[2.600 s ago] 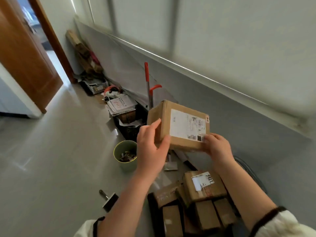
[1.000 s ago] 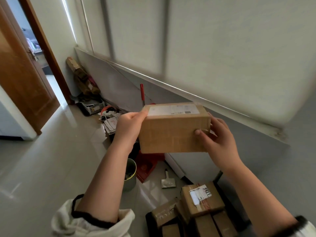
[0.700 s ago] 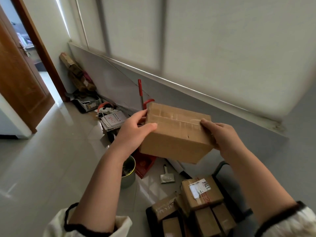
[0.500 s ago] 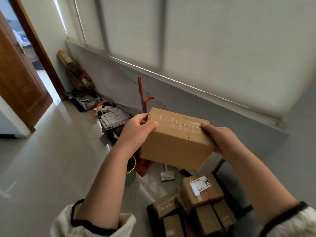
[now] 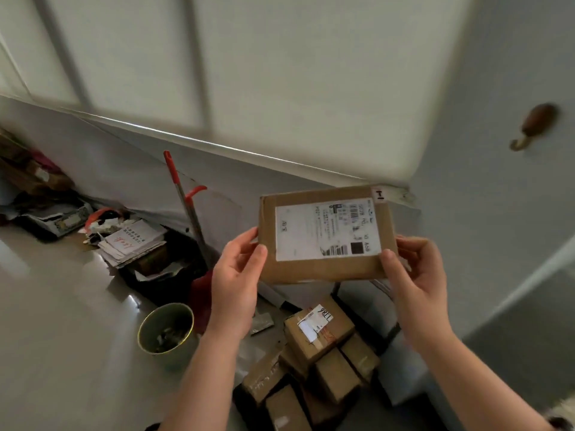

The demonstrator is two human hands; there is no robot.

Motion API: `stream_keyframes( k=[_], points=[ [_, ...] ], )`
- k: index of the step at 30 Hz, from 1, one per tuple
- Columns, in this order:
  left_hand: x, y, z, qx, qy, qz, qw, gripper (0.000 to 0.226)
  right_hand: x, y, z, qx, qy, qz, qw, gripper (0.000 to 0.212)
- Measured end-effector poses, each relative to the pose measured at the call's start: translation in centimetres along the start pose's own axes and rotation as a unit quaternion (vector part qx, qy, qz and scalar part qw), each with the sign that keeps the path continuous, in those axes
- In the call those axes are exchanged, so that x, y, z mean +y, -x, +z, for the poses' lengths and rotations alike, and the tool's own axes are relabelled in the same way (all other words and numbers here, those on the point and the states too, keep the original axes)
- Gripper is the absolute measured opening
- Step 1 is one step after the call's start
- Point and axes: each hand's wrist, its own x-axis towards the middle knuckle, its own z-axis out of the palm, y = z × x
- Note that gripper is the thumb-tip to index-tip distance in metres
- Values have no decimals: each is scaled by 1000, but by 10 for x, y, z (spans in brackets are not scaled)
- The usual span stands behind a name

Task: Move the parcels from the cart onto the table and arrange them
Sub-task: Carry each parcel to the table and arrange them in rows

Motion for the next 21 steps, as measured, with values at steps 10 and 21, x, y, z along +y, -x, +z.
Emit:
stream_keyframes(
  k=[10, 21],
  points=[
    [-2, 117, 167, -279, -15, -45, 959, 35, -38, 140, -197, 293, 137, 128, 937, 18],
    [-47, 311, 266, -511, -121, -85, 847, 29, -45, 348, -316, 472, 145, 285, 822, 37]
  ],
)
